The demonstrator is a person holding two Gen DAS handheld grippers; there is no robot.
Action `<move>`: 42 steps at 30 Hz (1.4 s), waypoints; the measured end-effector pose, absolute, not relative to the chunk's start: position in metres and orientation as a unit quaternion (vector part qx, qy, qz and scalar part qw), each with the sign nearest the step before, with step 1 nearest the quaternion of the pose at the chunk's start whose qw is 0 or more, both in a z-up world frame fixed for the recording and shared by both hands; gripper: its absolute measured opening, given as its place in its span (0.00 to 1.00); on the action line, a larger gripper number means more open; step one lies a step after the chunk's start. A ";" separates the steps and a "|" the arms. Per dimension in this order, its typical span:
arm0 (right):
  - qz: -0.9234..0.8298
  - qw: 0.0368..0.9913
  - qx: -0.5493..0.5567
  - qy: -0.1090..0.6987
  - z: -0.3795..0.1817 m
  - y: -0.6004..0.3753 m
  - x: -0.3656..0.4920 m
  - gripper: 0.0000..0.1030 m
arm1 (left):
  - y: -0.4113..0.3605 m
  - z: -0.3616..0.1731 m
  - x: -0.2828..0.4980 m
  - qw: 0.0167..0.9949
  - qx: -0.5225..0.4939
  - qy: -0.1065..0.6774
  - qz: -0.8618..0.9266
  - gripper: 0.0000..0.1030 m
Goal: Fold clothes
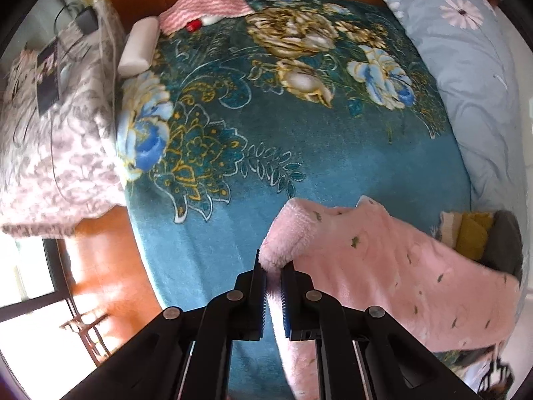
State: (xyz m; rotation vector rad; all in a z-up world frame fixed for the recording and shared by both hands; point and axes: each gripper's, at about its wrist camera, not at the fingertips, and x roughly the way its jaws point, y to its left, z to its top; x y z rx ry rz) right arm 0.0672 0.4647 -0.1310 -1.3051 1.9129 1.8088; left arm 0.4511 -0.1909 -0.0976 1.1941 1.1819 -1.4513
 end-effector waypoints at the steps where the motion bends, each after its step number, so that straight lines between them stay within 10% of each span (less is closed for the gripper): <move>1: 0.626 0.096 -0.438 0.638 -0.123 0.470 0.067 0.06 | -0.192 -0.099 0.452 0.448 0.476 0.486 -0.580 0.08; 12: 0.826 0.127 -0.348 0.425 0.015 0.600 0.194 0.01 | -0.191 -0.093 0.450 0.472 0.467 0.486 -0.569 0.08; 23: 0.681 0.152 -0.459 0.550 -0.140 0.617 0.246 0.06 | -0.167 -0.073 0.417 0.469 0.492 0.443 -0.584 0.08; 27: 0.659 0.145 -0.468 0.571 -0.180 0.595 0.210 0.45 | -0.166 -0.066 0.409 0.470 0.492 0.436 -0.589 0.08; 39: 0.620 0.206 -0.540 0.531 -0.252 0.581 0.122 0.46 | -0.163 -0.052 0.391 0.475 0.499 0.416 -0.594 0.08; 40: 0.622 0.207 -0.540 0.528 -0.250 0.583 0.121 0.43 | -0.163 -0.051 0.389 0.475 0.500 0.414 -0.594 0.08; 42: 0.634 0.206 -0.531 0.523 -0.238 0.589 0.125 0.01 | -0.163 -0.050 0.387 0.477 0.500 0.412 -0.594 0.08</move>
